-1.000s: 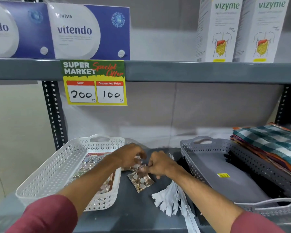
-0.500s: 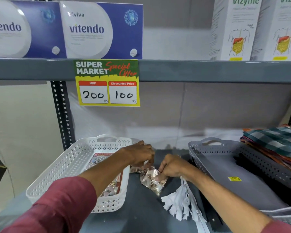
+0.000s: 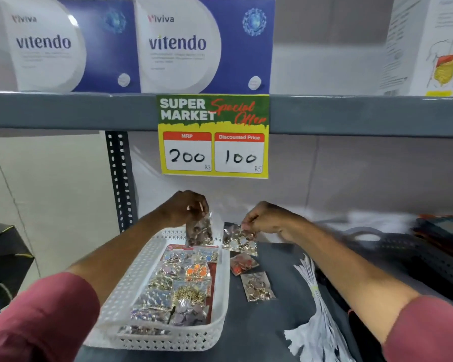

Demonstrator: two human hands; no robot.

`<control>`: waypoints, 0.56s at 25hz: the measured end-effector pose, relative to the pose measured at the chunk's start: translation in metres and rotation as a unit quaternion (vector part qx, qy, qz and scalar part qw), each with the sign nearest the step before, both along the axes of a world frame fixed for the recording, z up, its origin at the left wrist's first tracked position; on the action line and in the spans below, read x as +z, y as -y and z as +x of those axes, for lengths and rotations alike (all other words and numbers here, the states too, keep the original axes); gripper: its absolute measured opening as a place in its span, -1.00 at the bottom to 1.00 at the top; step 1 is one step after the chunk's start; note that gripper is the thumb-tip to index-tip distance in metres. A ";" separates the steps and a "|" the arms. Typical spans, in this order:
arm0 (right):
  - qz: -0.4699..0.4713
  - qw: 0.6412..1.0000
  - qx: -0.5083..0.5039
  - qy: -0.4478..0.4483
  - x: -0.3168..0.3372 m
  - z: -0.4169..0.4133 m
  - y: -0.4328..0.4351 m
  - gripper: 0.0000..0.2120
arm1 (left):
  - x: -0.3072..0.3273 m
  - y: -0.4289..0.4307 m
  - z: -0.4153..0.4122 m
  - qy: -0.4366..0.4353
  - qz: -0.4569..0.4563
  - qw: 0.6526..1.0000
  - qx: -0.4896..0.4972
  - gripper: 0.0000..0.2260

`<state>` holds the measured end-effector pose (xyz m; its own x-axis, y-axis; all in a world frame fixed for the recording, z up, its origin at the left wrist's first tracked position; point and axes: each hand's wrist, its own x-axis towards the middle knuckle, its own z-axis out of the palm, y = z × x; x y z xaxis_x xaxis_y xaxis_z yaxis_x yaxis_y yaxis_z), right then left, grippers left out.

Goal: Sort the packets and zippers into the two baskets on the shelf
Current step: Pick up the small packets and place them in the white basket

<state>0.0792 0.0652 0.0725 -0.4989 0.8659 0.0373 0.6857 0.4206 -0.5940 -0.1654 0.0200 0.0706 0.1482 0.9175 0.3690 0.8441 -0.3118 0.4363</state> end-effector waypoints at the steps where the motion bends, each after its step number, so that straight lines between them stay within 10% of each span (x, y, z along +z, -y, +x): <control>1: 0.005 1.000 0.007 0.017 0.000 -0.018 -0.004 -0.77 | -0.005 0.002 -0.013 -0.029 -0.017 0.999 0.016 -0.84; 14: 0.190 0.958 -0.020 0.212 -0.076 -0.130 -0.020 -0.90 | -0.067 -0.008 -0.062 -0.263 -0.152 0.947 0.106 -0.79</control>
<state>-0.0512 0.0852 -0.0039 -0.5063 0.8482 0.1557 0.8512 0.5205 -0.0679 -0.2277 0.0276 0.0038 0.0380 0.9992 0.0090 0.9991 -0.0378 -0.0193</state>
